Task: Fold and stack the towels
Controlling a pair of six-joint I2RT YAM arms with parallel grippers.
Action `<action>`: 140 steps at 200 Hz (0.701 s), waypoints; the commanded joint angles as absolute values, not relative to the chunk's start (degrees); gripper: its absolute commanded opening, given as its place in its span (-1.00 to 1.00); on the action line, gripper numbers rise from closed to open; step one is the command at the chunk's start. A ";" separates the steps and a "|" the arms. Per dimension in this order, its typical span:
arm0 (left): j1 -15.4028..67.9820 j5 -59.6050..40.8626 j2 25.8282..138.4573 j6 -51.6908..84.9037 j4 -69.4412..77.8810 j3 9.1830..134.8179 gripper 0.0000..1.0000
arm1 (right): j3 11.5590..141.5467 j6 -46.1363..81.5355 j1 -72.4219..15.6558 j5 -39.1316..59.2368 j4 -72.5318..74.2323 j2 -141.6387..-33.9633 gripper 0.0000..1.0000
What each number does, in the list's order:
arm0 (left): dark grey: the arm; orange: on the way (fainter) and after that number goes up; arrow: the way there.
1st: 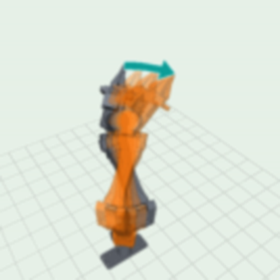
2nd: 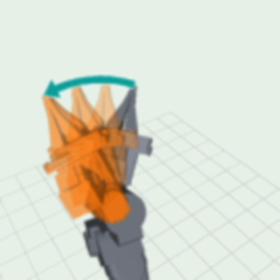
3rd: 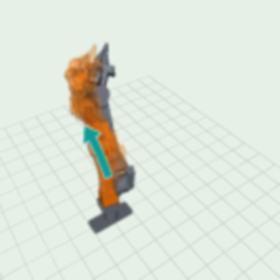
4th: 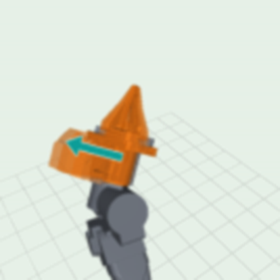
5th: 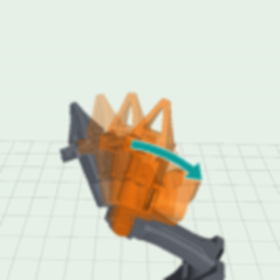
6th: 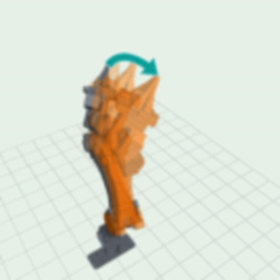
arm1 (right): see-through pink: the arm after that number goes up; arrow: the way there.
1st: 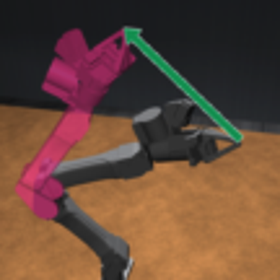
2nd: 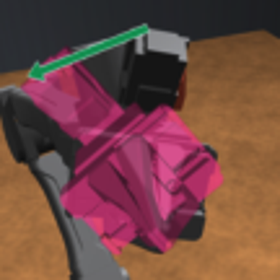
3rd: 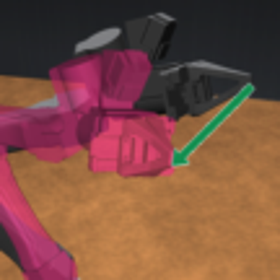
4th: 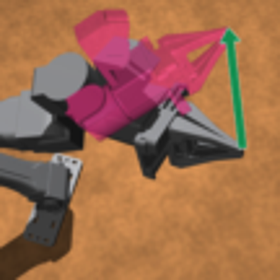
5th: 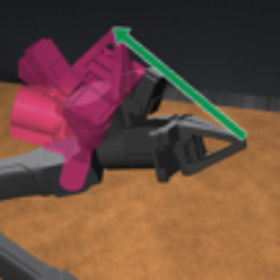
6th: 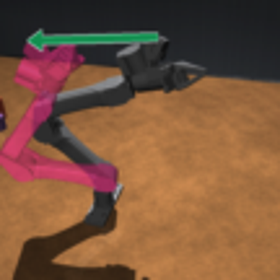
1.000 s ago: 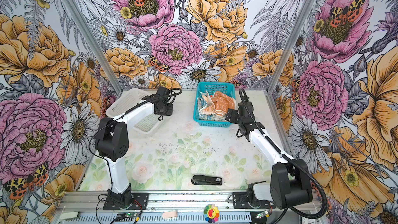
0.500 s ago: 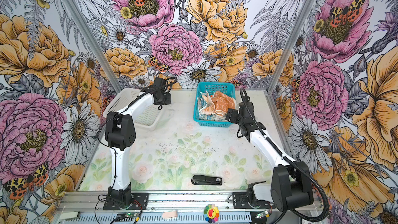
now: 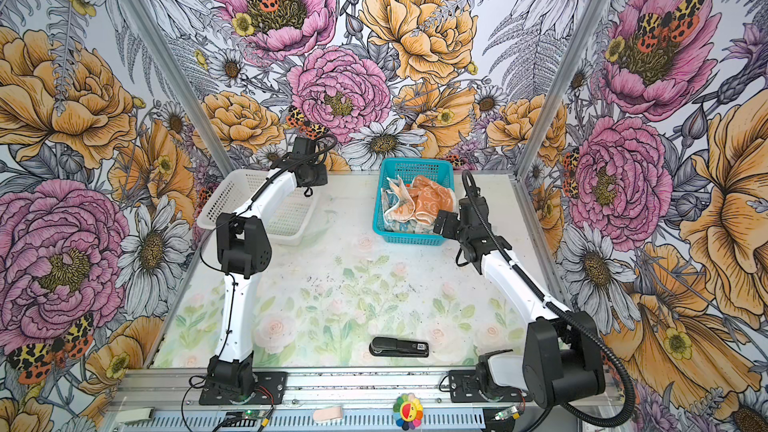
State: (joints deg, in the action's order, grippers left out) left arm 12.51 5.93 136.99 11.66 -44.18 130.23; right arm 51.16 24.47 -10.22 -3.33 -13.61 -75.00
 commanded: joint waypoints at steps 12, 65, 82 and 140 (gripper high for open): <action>13.01 7.52 129.28 10.14 -44.74 128.89 -0.12 | 51.86 24.87 -10.94 -3.66 -14.20 -73.73 0.99; 14.91 8.60 116.31 10.20 -44.98 110.17 -0.05 | 52.70 25.40 -11.54 -3.51 -14.13 -75.74 0.99; 16.01 7.99 114.51 10.76 -45.54 104.86 -0.04 | 53.03 25.40 -11.61 -3.08 -14.10 -76.37 0.99; 18.69 8.19 116.78 10.30 -46.49 98.71 -0.03 | 52.82 25.93 -12.22 -2.61 -14.07 -77.00 0.99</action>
State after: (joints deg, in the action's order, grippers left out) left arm 18.70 7.22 115.59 10.52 -46.00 99.48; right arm 51.29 24.86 -11.70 -3.11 -14.37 -76.71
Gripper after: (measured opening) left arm 0.485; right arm 0.995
